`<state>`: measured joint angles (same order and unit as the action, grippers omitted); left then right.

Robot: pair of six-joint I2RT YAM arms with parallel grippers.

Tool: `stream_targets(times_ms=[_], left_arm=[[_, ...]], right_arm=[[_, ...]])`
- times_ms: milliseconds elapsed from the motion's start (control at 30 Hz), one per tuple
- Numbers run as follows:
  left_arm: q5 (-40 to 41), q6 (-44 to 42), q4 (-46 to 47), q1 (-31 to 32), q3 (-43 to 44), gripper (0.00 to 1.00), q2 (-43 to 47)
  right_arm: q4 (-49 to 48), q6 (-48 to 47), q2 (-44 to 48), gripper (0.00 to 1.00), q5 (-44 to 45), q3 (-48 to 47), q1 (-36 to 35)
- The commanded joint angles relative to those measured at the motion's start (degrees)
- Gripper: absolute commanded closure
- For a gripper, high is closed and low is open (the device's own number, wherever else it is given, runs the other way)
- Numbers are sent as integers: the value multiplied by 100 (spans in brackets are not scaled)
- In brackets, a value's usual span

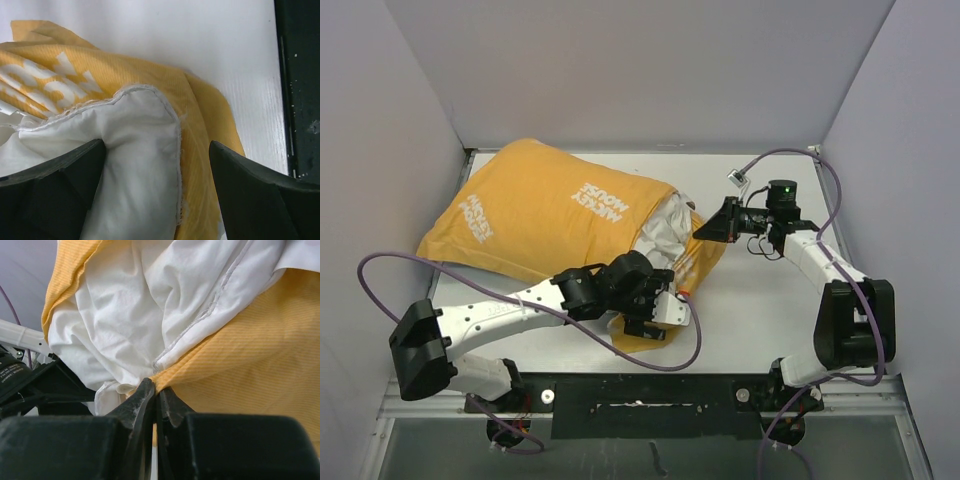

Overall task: Put the pillow into the pillowcase
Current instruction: Stuff the pillow into the pillowcase.

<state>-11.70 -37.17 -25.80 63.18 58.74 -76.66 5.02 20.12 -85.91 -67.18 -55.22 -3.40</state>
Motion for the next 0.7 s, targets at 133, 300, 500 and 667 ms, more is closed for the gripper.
stream_targets(times_ms=[133, 300, 500, 667], left_arm=[[1216, 1024, 706, -744, 445, 93, -146], [1170, 3036, 645, -1943, 611, 100, 4], [1845, 4552, -520, -2435, 1280, 100, -1221], [2142, 4775, -697, -2334, 1550, 100, -2212]], right_arm=[[-66, -337, 560, 100, -391, 40, 59], [108, -693, 712, 100, -416, 161, 152], [160, -852, 803, 100, -533, 177, 134], [-100, -765, 881, 100, -786, 245, 22]])
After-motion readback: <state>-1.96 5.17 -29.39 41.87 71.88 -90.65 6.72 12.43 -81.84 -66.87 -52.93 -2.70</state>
